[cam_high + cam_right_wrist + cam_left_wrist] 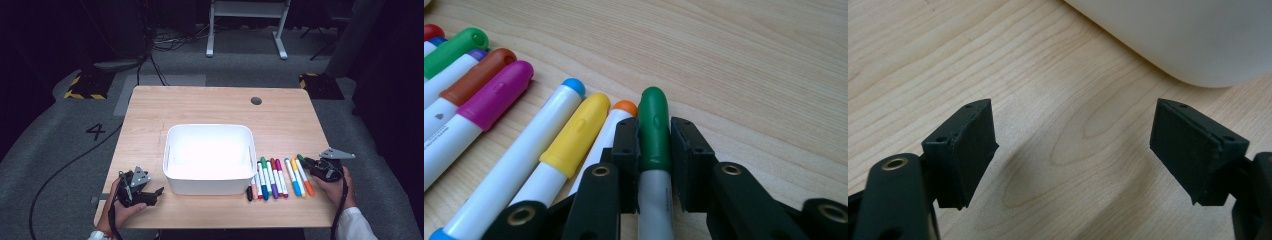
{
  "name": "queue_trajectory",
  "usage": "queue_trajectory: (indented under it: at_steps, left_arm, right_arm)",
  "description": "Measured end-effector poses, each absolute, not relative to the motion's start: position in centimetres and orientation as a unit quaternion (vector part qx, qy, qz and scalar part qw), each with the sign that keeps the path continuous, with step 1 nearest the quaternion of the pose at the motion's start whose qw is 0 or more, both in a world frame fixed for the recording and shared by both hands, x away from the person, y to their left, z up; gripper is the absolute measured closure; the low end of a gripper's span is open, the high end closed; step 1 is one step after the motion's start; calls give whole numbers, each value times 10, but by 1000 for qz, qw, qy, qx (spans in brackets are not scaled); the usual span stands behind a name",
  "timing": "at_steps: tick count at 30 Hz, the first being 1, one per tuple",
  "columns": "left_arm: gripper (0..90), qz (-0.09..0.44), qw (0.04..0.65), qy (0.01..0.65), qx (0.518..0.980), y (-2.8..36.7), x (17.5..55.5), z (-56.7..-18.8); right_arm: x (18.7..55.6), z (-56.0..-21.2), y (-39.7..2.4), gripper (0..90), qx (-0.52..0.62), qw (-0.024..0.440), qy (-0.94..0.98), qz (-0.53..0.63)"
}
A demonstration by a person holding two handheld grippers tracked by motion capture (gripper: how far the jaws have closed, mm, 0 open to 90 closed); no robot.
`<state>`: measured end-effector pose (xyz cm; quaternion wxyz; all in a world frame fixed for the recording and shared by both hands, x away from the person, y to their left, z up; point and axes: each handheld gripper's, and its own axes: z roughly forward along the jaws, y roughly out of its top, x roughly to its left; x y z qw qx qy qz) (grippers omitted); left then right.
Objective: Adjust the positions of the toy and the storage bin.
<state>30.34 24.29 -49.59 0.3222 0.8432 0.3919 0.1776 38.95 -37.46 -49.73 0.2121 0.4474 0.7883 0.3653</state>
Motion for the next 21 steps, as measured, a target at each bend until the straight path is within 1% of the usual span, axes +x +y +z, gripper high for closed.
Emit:
queue_trajectory:
  at_steps: [2, 3, 7, 21]
  left_arm:
    - [187, 172, 319, 388, 847, 243, 304, -499]
    - [186, 161, 330, 390, 844, 244, 304, -501]
    - [183, 148, 340, 396, 840, 248, 307, -503]
    - [158, 143, 339, 395, 842, 247, 309, -503]
  right_arm:
    - [388, -497, -374, 746, 444, 207, 790, 368]
    - [387, -496, -374, 746, 444, 206, 789, 371]
    - [387, -496, -372, 746, 438, 205, 795, 368]
    - [387, -491, -372, 746, 435, 209, 791, 377]
